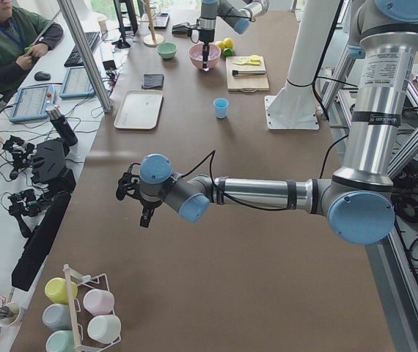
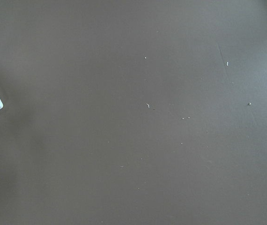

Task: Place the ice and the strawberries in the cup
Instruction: 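Carry the ice cube with the right gripper over the blue cup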

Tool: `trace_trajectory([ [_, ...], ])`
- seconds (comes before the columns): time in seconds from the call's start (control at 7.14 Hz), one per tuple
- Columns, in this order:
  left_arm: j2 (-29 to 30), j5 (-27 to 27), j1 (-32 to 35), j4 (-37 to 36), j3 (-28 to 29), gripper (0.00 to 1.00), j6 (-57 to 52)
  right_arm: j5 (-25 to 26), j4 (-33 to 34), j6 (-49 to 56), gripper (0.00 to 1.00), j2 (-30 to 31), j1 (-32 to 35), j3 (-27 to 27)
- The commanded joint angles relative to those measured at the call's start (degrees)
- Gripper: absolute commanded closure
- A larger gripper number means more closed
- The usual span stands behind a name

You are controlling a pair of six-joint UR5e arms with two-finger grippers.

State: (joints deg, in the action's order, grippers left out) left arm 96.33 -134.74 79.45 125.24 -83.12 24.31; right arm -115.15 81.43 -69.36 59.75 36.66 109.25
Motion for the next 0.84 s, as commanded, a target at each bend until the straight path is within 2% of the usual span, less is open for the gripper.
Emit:
trace_trajectory([
  [0.0,0.17,0.0,0.0,0.0,0.5,0.02,-0.05,10.0,-0.13,-6.38,1.0,-4.01,-8.95,-0.96],
  [0.28,0.78,0.0,0.0,0.0,1.2,0.02,-0.14,15.38,-1.7,-7.1,1.0,-5.95,-12.74,-4.02],
  [0.56,1.4,0.0,0.0,0.0,1.91,0.02,-0.31,16.8,-6.36,-8.41,1.0,-6.05,-14.25,-8.15],
  [0.7,1.66,0.0,0.0,0.0,2.52,0.02,-0.49,17.67,-6.64,-8.6,1.0,-6.13,-15.12,-8.34],
])
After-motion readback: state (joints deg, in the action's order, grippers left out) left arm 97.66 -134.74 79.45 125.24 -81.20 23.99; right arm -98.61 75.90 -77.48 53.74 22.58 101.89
